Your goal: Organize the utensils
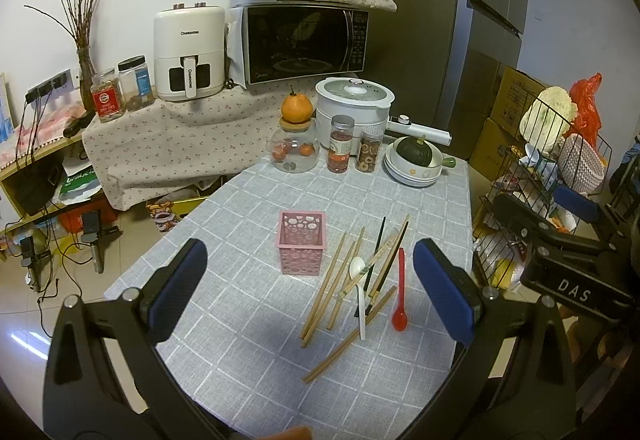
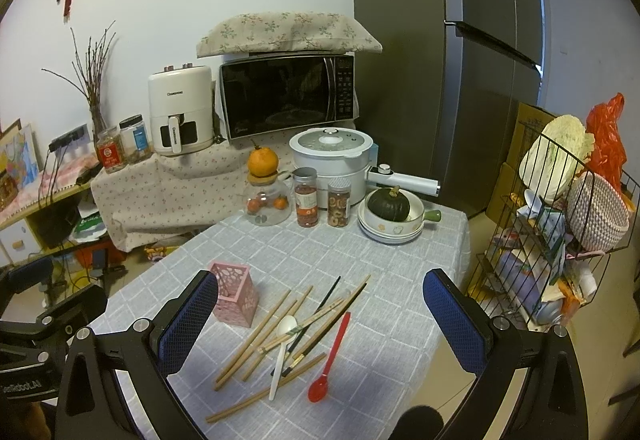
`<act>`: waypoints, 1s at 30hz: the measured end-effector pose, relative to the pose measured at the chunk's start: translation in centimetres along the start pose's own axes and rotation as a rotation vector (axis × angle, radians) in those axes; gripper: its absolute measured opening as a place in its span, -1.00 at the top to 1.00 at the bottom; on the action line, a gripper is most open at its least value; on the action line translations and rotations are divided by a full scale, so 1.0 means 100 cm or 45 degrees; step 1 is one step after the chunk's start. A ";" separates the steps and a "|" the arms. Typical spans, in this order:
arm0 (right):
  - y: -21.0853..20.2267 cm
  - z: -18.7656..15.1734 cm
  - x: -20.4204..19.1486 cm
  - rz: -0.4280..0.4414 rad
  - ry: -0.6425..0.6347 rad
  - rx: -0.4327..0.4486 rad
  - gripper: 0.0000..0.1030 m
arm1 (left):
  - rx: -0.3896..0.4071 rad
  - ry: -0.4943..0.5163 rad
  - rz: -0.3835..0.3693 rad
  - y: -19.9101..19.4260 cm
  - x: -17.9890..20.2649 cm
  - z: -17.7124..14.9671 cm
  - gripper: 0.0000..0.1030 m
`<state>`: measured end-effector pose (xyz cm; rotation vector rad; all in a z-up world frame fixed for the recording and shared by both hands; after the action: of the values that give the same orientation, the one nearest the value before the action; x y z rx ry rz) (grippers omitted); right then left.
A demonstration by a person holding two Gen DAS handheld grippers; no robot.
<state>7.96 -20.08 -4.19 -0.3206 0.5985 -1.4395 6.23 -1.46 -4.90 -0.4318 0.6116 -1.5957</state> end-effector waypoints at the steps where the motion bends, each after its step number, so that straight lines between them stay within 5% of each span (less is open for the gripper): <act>1: 0.000 0.000 0.000 0.000 0.000 0.000 -1.00 | 0.000 0.000 0.000 0.000 0.000 0.000 -0.99; 23: 0.000 0.000 0.000 0.005 0.003 -0.004 -1.00 | -0.001 -0.002 0.001 0.000 0.000 0.000 -0.99; 30: 0.021 -0.007 0.001 -0.011 0.013 -0.101 -1.00 | -0.014 0.031 0.007 0.014 0.004 0.002 -0.99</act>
<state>9.32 -19.80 -5.94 -0.3790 0.6648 -1.4287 7.40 -1.92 -5.60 -0.4191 0.6403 -1.5949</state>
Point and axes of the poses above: each gripper's, at about its wrist camera, not at the fingertips, and y roughly the way its jaws point, x to its right, z to its top, the point moved 8 cm from there along y, roughly the way its jaws point, and after that the axes turned 9 degrees about y, right-handed, at the moved point
